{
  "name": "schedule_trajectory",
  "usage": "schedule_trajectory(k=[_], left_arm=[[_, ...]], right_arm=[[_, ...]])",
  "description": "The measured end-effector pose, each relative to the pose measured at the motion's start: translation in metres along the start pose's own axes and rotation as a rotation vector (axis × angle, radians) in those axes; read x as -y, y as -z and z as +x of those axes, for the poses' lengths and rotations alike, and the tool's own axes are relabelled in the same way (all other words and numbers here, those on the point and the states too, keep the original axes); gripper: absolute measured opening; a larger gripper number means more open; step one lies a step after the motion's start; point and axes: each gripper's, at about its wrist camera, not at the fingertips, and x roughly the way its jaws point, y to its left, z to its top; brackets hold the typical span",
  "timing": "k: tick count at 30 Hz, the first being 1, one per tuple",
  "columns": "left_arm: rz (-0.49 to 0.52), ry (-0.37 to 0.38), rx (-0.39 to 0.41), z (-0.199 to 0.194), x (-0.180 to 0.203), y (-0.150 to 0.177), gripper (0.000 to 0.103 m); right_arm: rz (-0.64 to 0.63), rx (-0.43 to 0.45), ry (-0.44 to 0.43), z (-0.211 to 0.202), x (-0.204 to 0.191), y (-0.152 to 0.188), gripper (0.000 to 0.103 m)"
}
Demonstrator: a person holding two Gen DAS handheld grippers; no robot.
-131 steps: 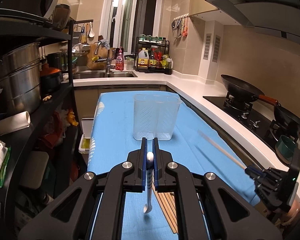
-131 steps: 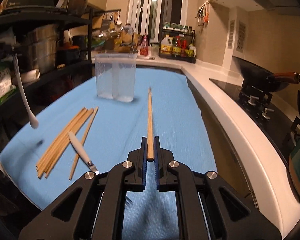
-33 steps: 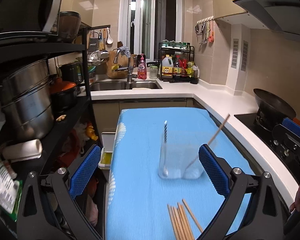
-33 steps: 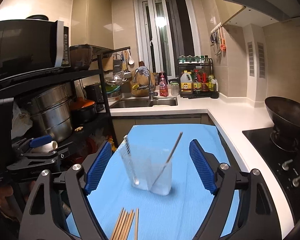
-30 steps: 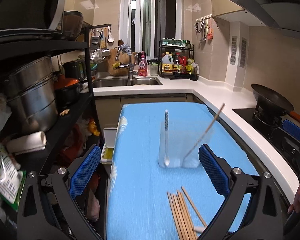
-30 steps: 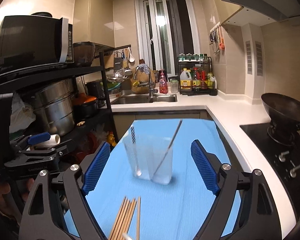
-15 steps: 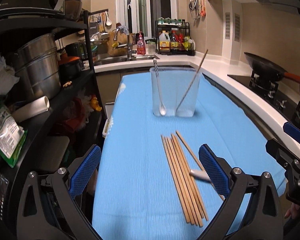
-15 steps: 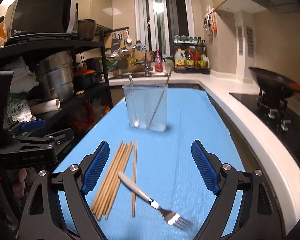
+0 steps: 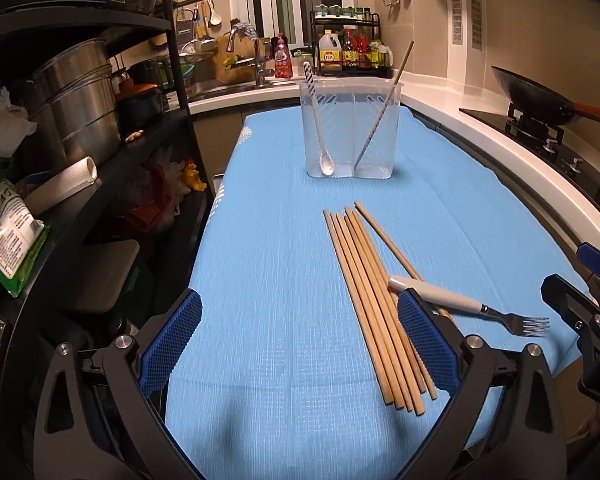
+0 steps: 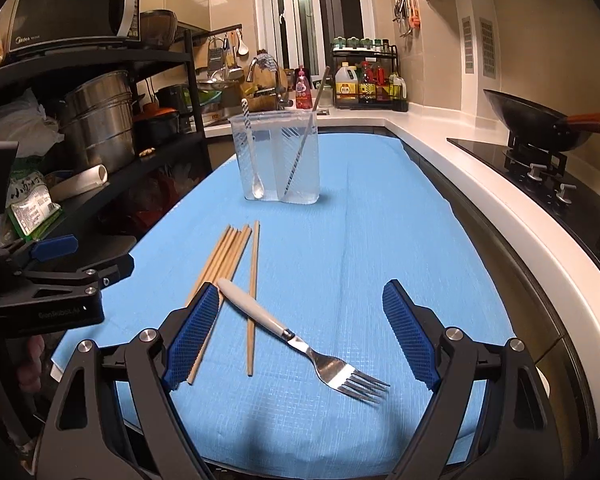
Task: Organize utensils
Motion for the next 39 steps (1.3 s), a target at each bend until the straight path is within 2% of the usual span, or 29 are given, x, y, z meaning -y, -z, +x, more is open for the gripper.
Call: schedule_trajectory(k=[6, 10, 16, 21, 24, 26, 28, 31, 35, 36, 37, 38, 39], left_arm=[[-0.022, 0.007, -0.046, 0.015, -0.002, 0.007, 0.095], [-0.008, 0.005, -0.07, 0.024, 0.001, 0.012, 0.095], [-0.007, 0.016, -0.09, 0.032, 0.004, 0.011, 0.095], [0.0, 0.017, -0.106, 0.038, 0.006, 0.015, 0.095], [-0.001, 0.015, -0.118, 0.041, 0.006, 0.017, 0.095], [-0.001, 0.015, -0.124, 0.041, 0.007, 0.019, 0.095], [0.002, 0.009, -0.121, 0.041, 0.007, 0.019, 0.095], [0.001, 0.006, -0.123, 0.041, 0.005, 0.018, 0.095], [-0.001, 0.006, -0.124, 0.041, 0.005, 0.018, 0.095], [0.0, 0.006, -0.124, 0.042, 0.005, 0.018, 0.095], [0.004, 0.007, -0.125, 0.042, 0.006, 0.018, 0.095], [0.008, 0.009, -0.126, 0.042, 0.006, 0.019, 0.095], [0.013, 0.01, -0.124, 0.042, 0.007, 0.019, 0.095]], right_arm=[[-0.026, -0.105, 0.038, 0.029, 0.019, 0.022, 0.083], [-0.047, -0.169, 0.028, 0.044, 0.025, 0.031, 0.083], [-0.121, -0.191, 0.017, 0.059, 0.015, 0.035, 0.083], [-0.049, -0.199, -0.011, 0.065, 0.022, 0.041, 0.083], [-0.059, -0.187, 0.001, 0.073, 0.016, 0.038, 0.082], [-0.058, -0.171, -0.016, 0.076, 0.012, 0.036, 0.073], [-0.059, -0.162, -0.039, 0.077, 0.009, 0.033, 0.025], [0.039, -0.175, -0.075, 0.08, 0.017, 0.029, 0.011], [0.19, -0.157, -0.022, 0.081, 0.037, 0.03, 0.015], [0.206, -0.152, -0.022, 0.08, 0.039, 0.03, 0.028], [0.212, -0.139, -0.035, 0.076, 0.039, 0.031, 0.053], [0.215, -0.117, -0.047, 0.07, 0.04, 0.031, 0.059], [0.21, -0.105, -0.058, 0.065, 0.04, 0.032, 0.061]])
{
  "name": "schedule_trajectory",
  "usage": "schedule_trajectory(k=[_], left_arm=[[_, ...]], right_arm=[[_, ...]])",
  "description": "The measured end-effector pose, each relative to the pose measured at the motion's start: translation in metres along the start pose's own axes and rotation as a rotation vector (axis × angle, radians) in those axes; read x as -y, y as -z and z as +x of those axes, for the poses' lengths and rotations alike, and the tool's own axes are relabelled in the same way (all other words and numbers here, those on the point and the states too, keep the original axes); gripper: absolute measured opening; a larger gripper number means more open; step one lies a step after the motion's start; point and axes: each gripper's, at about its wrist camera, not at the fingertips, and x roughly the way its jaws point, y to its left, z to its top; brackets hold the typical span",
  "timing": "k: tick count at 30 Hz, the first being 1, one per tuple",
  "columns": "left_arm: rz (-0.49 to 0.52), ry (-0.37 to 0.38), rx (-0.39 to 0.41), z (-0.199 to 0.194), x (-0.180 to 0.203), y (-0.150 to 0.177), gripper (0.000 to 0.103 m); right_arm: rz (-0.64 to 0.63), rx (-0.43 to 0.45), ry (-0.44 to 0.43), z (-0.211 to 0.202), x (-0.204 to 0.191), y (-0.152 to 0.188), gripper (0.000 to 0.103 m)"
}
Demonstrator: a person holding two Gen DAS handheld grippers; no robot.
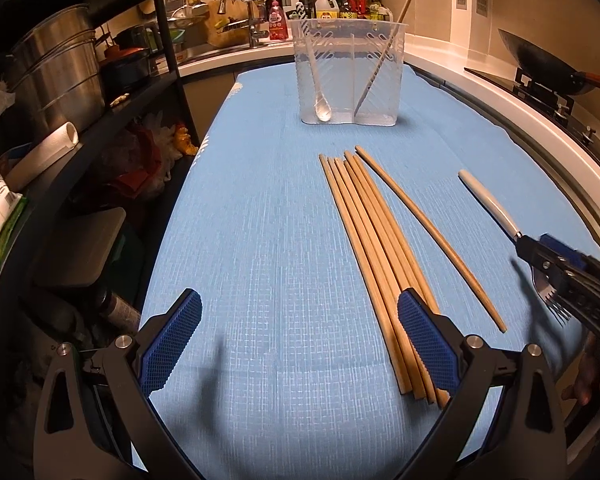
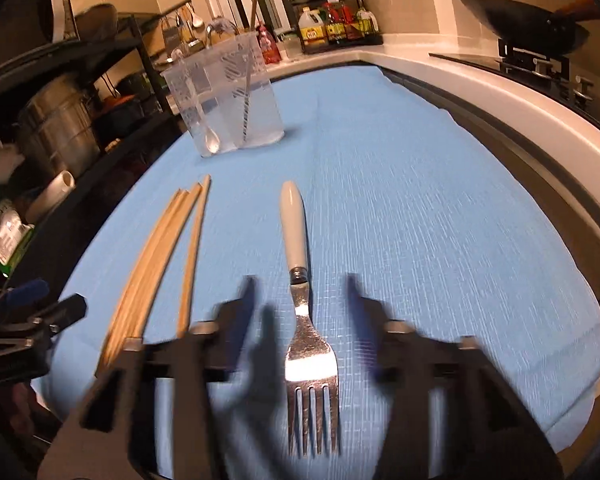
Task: Organize utensils
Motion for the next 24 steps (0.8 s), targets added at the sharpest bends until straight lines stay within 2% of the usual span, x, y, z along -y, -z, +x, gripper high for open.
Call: schedule_trajectory(k=[8, 12, 14, 18, 20, 24], left_arm=[[-0.004, 0.038, 0.033, -0.004, 0.003, 0.01, 0.095], [-0.025, 0.064, 0.045, -0.003, 0.002, 0.022, 0.095], [-0.006, 0.094, 0.033, -0.001, 0.004, 0.027, 0.095], [0.052, 0.1, 0.035, 0.0, 0.012, 0.036, 0.093], [0.05, 0.118, 0.027, 0.002, 0.012, 0.038, 0.087], [-0.002, 0.113, 0.03, -0.002, 0.005, 0.04, 0.085]], right_arm=[[-0.105, 0.025, 0.002, -0.03, 0.015, 0.033, 0.06], [-0.169, 0.064, 0.043, -0.035, 0.009, 0.043, 0.059], [-0.163, 0.07, 0.039, -0.035, 0.007, 0.043, 0.061], [-0.174, 0.077, 0.045, -0.033, 0.004, 0.045, 0.061], [-0.174, 0.076, 0.044, -0.033, 0.003, 0.045, 0.061], [-0.163, 0.074, 0.037, -0.034, 0.005, 0.044, 0.061]])
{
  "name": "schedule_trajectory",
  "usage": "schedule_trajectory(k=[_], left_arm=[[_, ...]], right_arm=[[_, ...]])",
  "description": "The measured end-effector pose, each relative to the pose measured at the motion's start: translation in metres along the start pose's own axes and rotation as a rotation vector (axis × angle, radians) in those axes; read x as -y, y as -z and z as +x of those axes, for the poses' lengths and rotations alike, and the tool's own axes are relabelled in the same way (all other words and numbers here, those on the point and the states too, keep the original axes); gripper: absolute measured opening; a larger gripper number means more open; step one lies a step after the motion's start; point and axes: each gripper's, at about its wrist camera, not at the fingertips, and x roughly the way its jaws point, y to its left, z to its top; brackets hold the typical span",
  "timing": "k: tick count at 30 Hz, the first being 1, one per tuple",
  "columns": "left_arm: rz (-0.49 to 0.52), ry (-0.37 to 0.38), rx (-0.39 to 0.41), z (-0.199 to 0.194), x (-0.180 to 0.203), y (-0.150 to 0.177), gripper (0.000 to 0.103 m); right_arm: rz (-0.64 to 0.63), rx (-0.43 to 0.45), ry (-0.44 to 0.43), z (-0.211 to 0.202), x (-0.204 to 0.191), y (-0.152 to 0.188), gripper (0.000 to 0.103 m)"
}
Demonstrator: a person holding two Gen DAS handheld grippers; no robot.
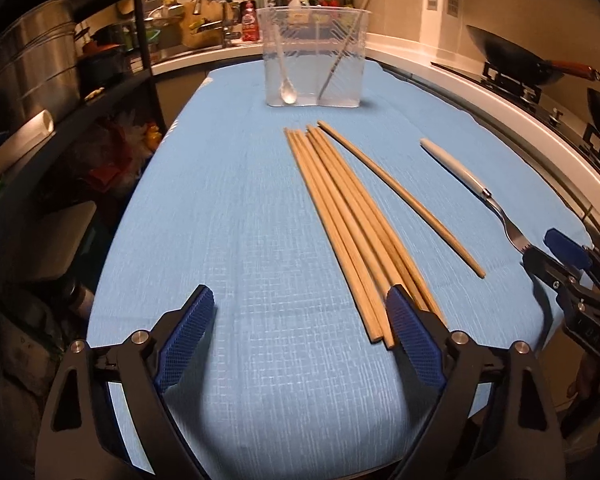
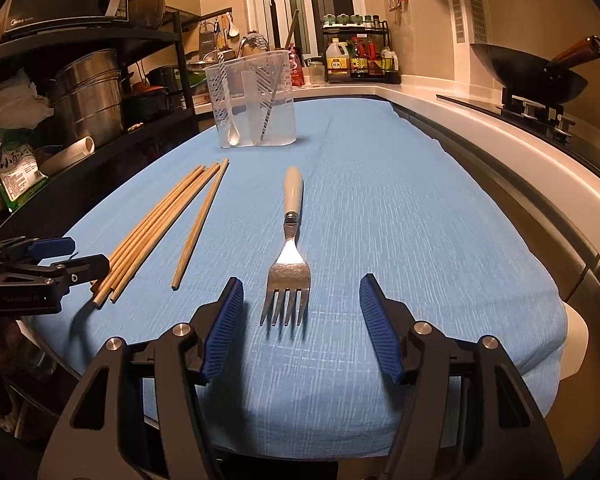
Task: Organize utensils
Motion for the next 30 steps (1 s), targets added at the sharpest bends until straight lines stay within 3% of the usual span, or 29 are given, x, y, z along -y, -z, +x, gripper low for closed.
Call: schedule_trajectory(k=[5, 8, 12, 17, 20, 23, 30], left_arm=[[0.014, -0.014, 0.011, -0.003, -0.001, 0.007, 0.085], [0.0, -0.011, 0.028, -0.004, -0.002, 0.009, 0.085], [-0.072, 0.02, 0.058, -0.004, -0.004, 0.014, 0.073], [-0.055, 0.008, 0.122, -0.009, 0.008, 0.022, 0.06], [-0.056, 0.041, 0.123, -0.01, 0.007, 0.023, 0.048], [-0.033, 0.023, 0.11, -0.009, 0.006, 0.024, 0.037], [-0.004, 0.007, 0.125, -0.011, 0.007, 0.028, 0.037]], right_arm=[[0.003, 0.008, 0.0, 0.0, 0.0, 0.001, 0.061], [-0.016, 0.021, 0.01, 0.0, -0.003, 0.003, 0.053], [-0.003, 0.051, 0.018, 0.0, -0.003, 0.006, 0.043], [-0.041, 0.089, 0.065, 0.001, -0.011, 0.011, 0.042], [-0.033, 0.097, 0.065, 0.001, -0.011, 0.012, 0.042], [-0.028, 0.09, 0.062, 0.001, -0.009, 0.01, 0.042], [-0.043, 0.093, 0.069, 0.001, -0.011, 0.011, 0.042]])
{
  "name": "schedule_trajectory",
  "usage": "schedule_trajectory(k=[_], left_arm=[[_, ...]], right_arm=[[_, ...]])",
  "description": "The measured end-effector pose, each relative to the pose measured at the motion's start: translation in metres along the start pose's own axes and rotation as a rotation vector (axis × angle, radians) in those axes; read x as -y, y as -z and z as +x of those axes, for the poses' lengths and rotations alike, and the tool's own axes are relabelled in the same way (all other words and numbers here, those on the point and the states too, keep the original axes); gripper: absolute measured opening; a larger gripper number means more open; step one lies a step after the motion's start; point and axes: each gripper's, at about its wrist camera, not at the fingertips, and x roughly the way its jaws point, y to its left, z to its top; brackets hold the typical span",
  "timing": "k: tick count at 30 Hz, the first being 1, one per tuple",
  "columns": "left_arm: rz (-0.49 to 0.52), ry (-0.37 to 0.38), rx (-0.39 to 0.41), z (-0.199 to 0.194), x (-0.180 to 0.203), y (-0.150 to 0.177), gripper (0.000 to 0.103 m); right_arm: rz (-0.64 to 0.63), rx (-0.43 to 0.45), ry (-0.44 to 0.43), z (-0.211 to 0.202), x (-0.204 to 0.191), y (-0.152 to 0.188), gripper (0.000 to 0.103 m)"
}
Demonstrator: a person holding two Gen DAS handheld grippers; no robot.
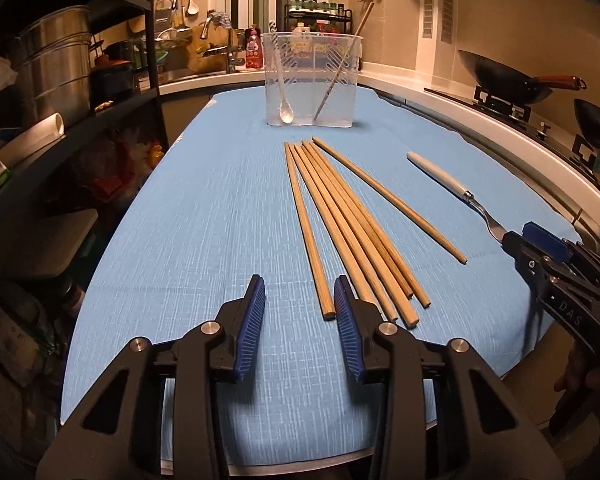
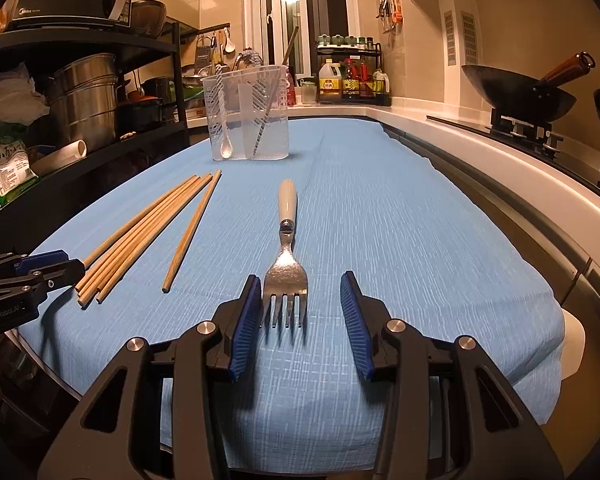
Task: Organize utensils
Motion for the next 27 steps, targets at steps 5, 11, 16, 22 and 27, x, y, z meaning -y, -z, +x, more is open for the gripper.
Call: schedule_trajectory(k=[5, 11, 16, 22, 27], left_arm=[[0.018, 0.021, 0.009, 0.004, 0.006, -0.003, 0.031], [0.005, 0.034, 0.01, -0.003, -0.003, -0.017, 0.007], [0.01, 0.033, 0.074, -0.02, -0.007, -0.034, 0.007], [0.046, 0.038, 0.136, -0.036, -0.003, -0.055, 0.006], [0.052, 0.053, 0.163, -0.043, -0.002, -0.071, 0.006]], right_arm=[[-0.023, -0.01, -0.038, 0.001, -0.008, -0.002, 0.023], [0.007, -0.009, -0.053, -0.007, -0.002, -0.013, 0.023], [0.016, 0.023, -0.065, -0.017, -0.001, -0.026, 0.023], [0.007, 0.07, -0.092, -0.028, -0.005, -0.046, 0.023], [0.01, 0.067, -0.106, -0.029, -0.008, -0.061, 0.023]])
